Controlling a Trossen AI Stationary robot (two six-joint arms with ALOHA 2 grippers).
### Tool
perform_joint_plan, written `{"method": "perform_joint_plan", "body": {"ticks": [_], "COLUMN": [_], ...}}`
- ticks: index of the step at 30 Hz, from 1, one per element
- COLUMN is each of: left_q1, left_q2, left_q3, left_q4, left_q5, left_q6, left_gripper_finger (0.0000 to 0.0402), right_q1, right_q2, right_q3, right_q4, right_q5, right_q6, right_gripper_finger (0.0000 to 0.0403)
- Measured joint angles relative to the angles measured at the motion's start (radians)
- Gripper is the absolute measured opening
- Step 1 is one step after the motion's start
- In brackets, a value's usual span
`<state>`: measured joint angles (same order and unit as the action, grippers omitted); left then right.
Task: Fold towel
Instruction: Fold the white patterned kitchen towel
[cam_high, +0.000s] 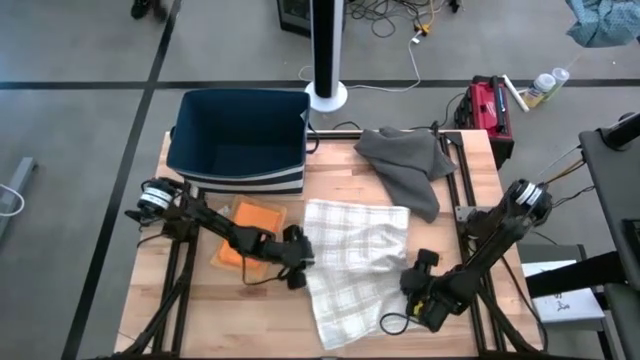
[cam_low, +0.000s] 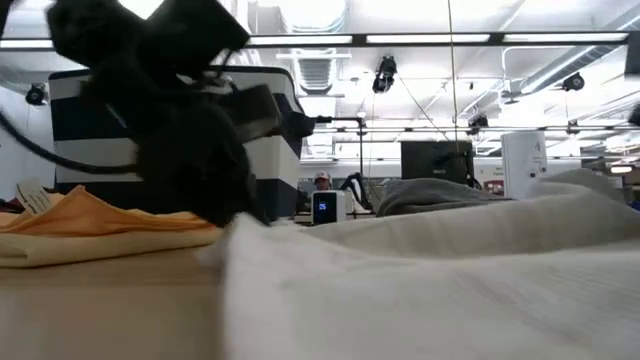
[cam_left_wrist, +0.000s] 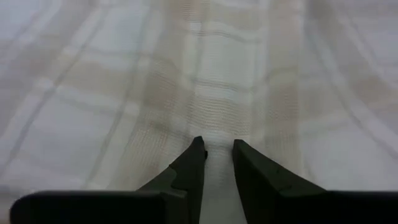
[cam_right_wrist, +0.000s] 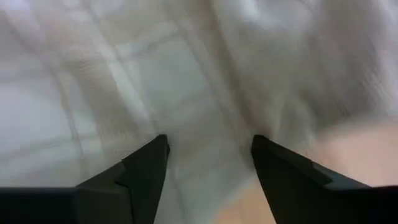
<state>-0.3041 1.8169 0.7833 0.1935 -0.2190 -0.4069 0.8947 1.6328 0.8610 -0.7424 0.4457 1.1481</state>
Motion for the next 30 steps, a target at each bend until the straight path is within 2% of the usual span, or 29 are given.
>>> {"method": "perform_joint_plan", "body": {"ticks": [6,10,12,16,23,26,30], "left_q1": [-0.015,0.024,0.059,0.103,0.085,0.059,0.037], "left_q2": [-0.041,-0.016,0.003,0.058,0.123,0.124,0.105], "left_q3": [0.076,0.146,0.173,0.183,0.142,0.129,0.125], "left_q4": [0.000,-0.008,-0.009,-0.029,-0.057,-0.062,-0.086], "left_q5": [-0.067,-0.085,-0.088,-0.084,-0.047,-0.052,-0.068], "left_q6": [0.080,0.200,0.231,0.230,0.114,0.081,0.075], "left_gripper_finger": [0.0085,0.0089,0.0089,0.0085,0.0079,0.0081,0.0086], "right_q1": [0.012,-0.004,-0.047,-0.162,-0.406,-0.506,-0.624], "right_q2": [-0.152,-0.200,-0.201,-0.193,-0.165,-0.149,-0.118], "right_q3": [0.004,-0.001,-0.013,-0.061,-0.163,-0.201,-0.224], "right_q4": [0.073,0.035,-0.031,-0.042,0.048,0.134,0.344], "right_q5": [0.126,0.297,0.332,0.296,0.136,0.091,0.023], "right_q6": [-0.054,-0.067,-0.055,-0.048,-0.132,-0.260,-0.540], "right_gripper_finger": [0.0231,0.0235,0.0232,0.0224,0.0226,0.0229,0.0231]}}
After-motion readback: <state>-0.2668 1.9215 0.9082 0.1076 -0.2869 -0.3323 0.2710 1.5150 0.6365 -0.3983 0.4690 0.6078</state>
